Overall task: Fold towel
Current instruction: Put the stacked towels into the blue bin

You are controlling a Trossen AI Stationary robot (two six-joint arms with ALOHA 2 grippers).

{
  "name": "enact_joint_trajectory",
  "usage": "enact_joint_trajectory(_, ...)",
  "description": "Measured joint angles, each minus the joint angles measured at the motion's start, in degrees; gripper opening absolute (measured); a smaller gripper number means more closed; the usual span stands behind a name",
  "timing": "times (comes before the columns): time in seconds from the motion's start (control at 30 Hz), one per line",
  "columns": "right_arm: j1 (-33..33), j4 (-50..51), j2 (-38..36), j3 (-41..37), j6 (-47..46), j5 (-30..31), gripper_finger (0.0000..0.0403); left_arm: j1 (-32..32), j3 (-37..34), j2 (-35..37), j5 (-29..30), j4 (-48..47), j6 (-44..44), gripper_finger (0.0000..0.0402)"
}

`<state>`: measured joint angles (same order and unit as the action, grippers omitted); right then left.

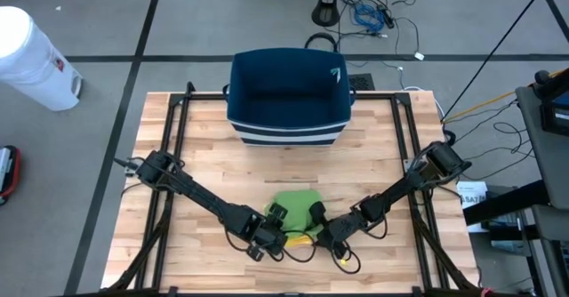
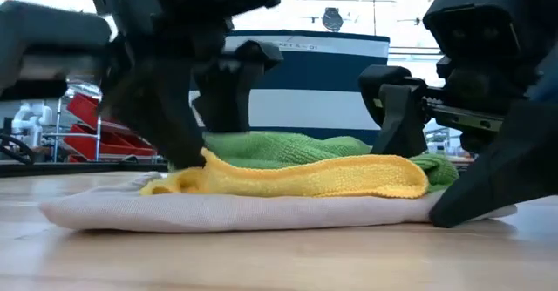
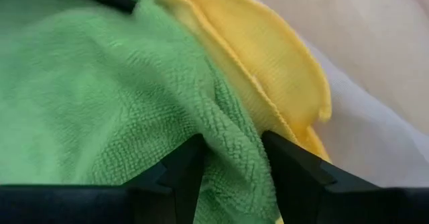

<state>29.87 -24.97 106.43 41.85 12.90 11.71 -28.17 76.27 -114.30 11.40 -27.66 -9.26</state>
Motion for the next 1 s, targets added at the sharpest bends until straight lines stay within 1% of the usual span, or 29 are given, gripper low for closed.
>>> enact_joint_trajectory(0.13,-0.1,0.4,0.0,0.0,-0.2,0.4,0.0229,0.1,0.0,2.4,2.0,-0.3,0.1,0.0165)
enact_joint_trajectory(0.3,-0.1,1.2,0.0,0.0,-0.4,2.8,0.0214,0.5,0.0,5.6,2.2,0.6,2.3,0.0165)
enact_joint_trajectory(0.37,-0.1,1.4,0.0,0.0,-0.4,4.1,0.0210,0.5,0.0,5.7,1.2,0.8,3.8,0.0165)
enact_joint_trajectory(0.47,-0.3,1.4,0.0,0.0,0.0,5.0,0.0208,0.5,0.0,5.7,-2.3,2.0,5.8,0.0165)
enact_joint_trajectory(0.6,-0.7,1.3,0.0,0.0,-0.5,5.4,0.0208,0.2,0.0,4.9,-2.9,3.2,7.3,0.0165)
enact_joint_trajectory(0.67,-0.7,1.3,0.0,0.0,-0.8,6.9,0.0208,0.1,0.0,4.4,-1.3,4.6,7.2,0.0165)
enact_joint_trajectory(0.73,-1.0,1.3,0.0,-0.1,-0.8,8.6,0.0208,0.2,0.0,3.8,2.6,3.8,6.9,0.0165)
enact_joint_trajectory(0.8,-1.2,1.4,0.1,-0.1,-0.9,9.7,0.0208,0.7,0.0,3.3,4.9,3.2,7.1,0.0165)
enact_joint_trajectory(1.0,-1.9,2.5,0.1,-0.1,-1.8,10.0,0.0208,2.3,0.0,2.8,5.1,3.2,7.5,0.0165)
